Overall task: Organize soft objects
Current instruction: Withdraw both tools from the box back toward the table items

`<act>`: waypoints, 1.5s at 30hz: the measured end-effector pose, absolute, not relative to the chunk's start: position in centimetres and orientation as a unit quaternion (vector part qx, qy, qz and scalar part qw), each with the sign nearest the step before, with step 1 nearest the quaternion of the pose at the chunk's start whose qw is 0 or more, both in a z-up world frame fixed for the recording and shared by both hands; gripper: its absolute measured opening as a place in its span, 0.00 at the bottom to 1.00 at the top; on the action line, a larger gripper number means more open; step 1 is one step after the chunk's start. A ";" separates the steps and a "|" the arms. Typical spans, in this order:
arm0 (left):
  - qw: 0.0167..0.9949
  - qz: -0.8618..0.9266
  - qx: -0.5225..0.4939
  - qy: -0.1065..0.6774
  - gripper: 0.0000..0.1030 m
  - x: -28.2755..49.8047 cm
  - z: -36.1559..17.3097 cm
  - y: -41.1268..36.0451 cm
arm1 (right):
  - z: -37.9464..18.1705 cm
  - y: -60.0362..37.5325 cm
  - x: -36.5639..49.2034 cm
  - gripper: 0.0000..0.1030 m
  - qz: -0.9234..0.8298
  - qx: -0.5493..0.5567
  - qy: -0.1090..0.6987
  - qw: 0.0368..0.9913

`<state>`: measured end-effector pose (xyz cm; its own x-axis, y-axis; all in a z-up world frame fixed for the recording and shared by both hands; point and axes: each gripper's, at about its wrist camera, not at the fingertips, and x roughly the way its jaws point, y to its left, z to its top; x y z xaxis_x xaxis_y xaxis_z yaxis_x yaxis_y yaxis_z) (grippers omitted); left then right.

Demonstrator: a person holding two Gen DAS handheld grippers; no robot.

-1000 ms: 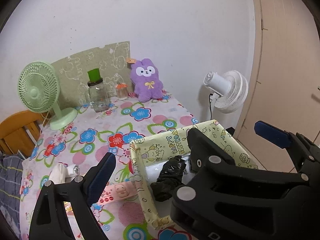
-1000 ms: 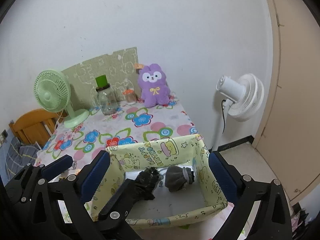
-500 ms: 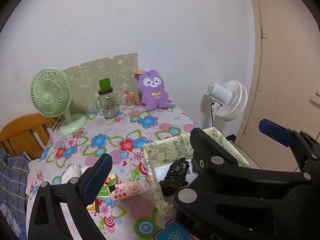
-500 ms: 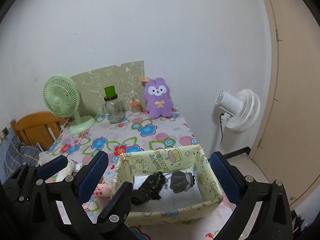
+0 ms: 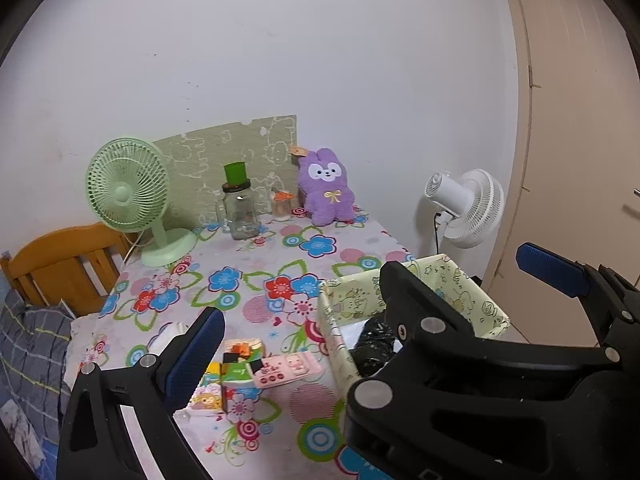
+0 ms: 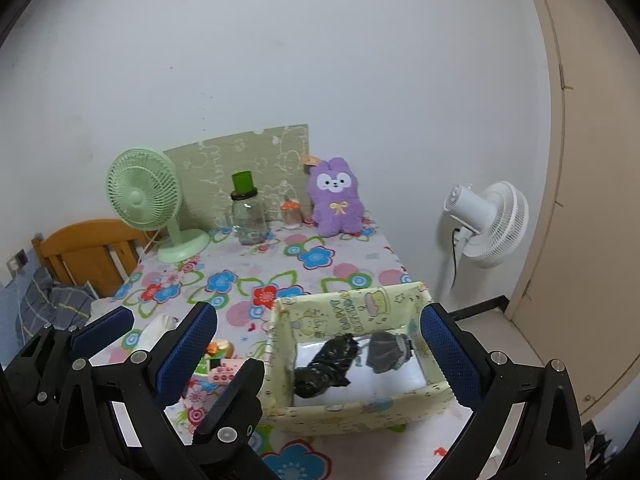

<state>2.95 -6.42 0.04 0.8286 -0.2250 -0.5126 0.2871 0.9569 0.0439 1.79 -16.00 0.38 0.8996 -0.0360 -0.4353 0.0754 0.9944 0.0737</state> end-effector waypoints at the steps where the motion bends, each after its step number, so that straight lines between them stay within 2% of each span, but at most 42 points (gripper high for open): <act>1: 0.955 -0.133 0.058 0.259 0.98 2.9 0.1 -6.1 | 0.4 -15.6 1.7 1.00 -0.027 0.044 0.220 0.974; 19: 0.957 -0.100 0.050 0.267 0.97 2.6 -1.5 -1.1 | -1.1 -10.8 1.9 0.99 0.007 0.041 0.216 0.976; 45: 0.937 -0.015 0.010 0.349 0.93 7.4 -8.9 6.5 | -8.2 -4.0 7.9 0.87 0.083 0.029 0.291 0.953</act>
<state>7.35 6.46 -8.90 0.7555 -0.0208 -0.6548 0.0344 0.9994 0.0079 7.85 -3.95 -8.23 0.8164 0.1746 -0.5505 -0.1412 0.9846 0.1029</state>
